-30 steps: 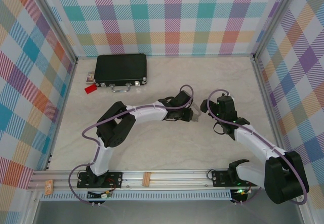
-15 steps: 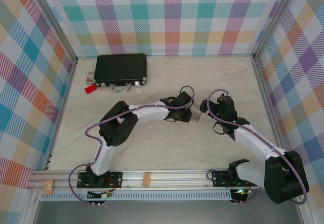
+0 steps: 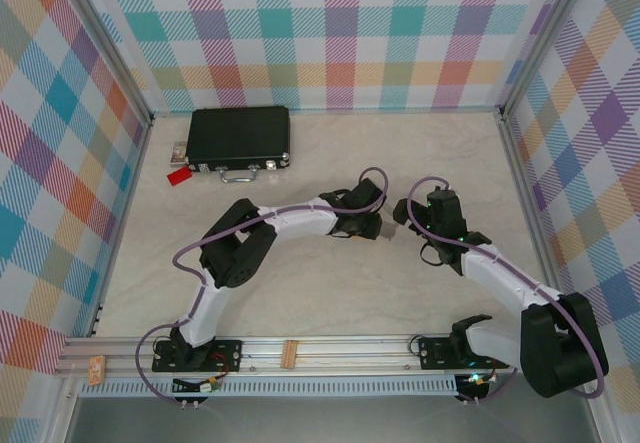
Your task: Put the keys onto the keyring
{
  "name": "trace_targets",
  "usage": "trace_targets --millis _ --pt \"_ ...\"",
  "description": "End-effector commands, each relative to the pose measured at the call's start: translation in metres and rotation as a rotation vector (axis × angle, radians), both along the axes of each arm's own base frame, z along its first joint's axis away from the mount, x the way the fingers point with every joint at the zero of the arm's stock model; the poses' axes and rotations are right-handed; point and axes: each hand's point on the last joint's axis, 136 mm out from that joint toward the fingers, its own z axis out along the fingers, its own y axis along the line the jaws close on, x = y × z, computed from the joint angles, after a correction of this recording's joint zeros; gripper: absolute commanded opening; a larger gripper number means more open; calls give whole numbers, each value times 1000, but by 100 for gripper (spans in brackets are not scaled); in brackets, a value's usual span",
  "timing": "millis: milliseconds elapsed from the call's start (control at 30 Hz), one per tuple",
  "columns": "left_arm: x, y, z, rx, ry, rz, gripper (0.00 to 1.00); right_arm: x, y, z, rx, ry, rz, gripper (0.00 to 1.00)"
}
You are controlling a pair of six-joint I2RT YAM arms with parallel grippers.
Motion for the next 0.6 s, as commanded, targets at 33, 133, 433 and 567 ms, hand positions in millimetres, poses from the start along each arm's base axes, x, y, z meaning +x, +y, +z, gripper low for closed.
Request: trace_targets --millis 33,133,433,567 --pt "2 -2 -2 29 -10 -16 19 4 3 5 25 -18 -1 99" --pt "3 -3 -1 28 -12 -18 13 4 4 4 28 -17 -1 99" --pt "6 -1 31 1 -56 -3 0 3 3 10 29 -38 0 99" --pt "10 7 75 -29 -132 28 0 1 1 17 35 -71 -3 99"
